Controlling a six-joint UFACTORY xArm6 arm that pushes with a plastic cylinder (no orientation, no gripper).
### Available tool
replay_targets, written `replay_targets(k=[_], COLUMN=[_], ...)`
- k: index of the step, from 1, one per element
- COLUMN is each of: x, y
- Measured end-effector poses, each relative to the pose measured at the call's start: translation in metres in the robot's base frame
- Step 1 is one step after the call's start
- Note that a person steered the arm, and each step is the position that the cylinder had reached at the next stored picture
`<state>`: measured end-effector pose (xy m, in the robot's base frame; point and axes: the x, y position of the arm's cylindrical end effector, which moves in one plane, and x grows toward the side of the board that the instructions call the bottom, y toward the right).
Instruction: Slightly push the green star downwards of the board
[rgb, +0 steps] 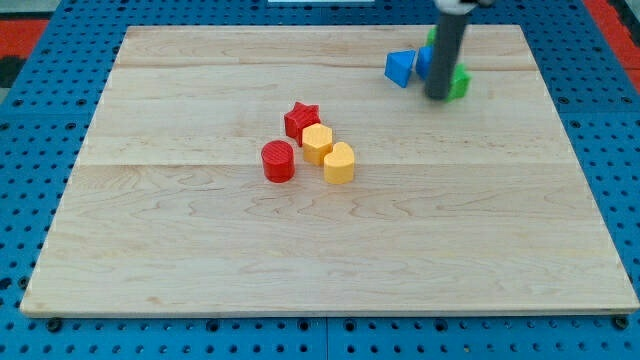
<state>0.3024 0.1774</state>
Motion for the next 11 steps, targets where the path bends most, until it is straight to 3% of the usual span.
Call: replay_targets(k=[1,2,3,4,5,6,7,8,11], x=[-0.032,-0.038,-0.03,0.012,-0.04,-0.081,-0.098,-0.111,-0.098], y=[0.047,0.075,0.077,0.106,0.168,0.131,0.047,0.013,0.034])
